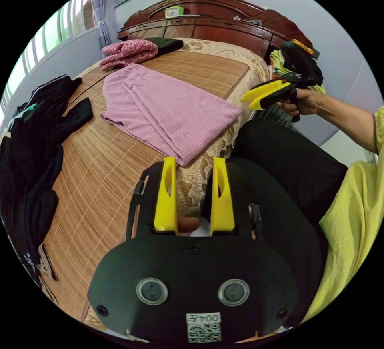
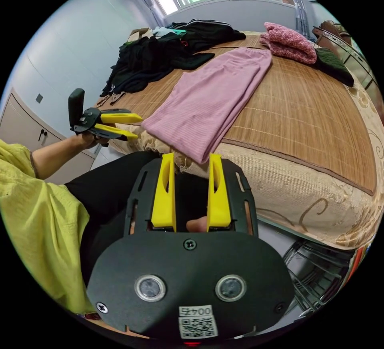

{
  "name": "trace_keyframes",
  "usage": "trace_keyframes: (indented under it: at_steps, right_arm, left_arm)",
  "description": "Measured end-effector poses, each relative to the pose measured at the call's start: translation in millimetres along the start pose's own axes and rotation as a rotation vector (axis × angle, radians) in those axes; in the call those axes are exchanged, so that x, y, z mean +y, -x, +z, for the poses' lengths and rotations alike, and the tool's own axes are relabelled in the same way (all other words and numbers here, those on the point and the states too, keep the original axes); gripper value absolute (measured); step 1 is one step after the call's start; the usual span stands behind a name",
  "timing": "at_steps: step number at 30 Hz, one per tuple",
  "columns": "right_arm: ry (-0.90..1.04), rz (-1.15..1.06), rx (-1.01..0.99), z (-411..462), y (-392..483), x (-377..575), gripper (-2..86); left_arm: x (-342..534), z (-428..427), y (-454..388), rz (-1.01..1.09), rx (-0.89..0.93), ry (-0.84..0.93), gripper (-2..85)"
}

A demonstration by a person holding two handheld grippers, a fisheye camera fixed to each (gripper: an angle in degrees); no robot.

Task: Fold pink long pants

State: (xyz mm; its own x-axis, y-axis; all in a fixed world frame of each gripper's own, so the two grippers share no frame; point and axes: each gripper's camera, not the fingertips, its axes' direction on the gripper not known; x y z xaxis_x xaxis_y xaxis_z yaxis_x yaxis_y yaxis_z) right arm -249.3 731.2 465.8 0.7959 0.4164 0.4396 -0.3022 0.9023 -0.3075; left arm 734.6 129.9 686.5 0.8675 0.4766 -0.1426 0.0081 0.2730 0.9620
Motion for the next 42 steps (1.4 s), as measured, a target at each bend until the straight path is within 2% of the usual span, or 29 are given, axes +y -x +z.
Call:
trace_keyframes:
  at_steps: [9, 11, 17, 24, 30, 34, 36, 42]
  right_arm:
    - [0.010, -0.021, 0.048, 21.4, -3.5, 37.3, 12.6]
    - [0.091, 0.015, 0.134, 32.2, -1.7, 37.6, 11.6]
    - [0.248, 0.028, 0.137, 42.2, 1.5, 37.0, 11.3]
    - [0.324, 0.033, 0.165, 53.9, 9.9, 47.2, 10.8]
    - [0.278, 0.073, 0.071, 54.7, 9.8, 68.2, 11.0]
    - [0.151, -0.025, 0.119, 48.6, 29.2, 94.5, 11.5]
    - [0.096, -0.045, 0.132, 45.8, 36.2, 105.4, 11.8]
    - [0.010, -0.043, -0.022, 49.5, 52.3, 121.9, 11.3]
  left_arm:
    - [0.0, -1.1, -11.3, 0.014, 0.003, 0.039, 12.6]
    - [0.0, -4.6, -9.7, -0.021, 0.018, 0.032, 12.2]
    - [0.7, -19.3, -14.3, -0.060, 0.031, 0.036, 10.7]
    - [-4.9, -36.6, -33.8, -0.032, 0.021, 0.061, 11.6]
    - [-16.5, -53.1, -64.5, 0.068, -0.063, 0.107, 13.0]
    - [-15.3, -67.8, -78.2, 0.084, -0.118, 0.075, 12.9]
    - [-14.5, -74.2, -81.8, 0.087, -0.100, 0.064, 12.7]
    - [-21.6, -90.8, -97.0, 0.094, -0.064, 0.048, 12.3]
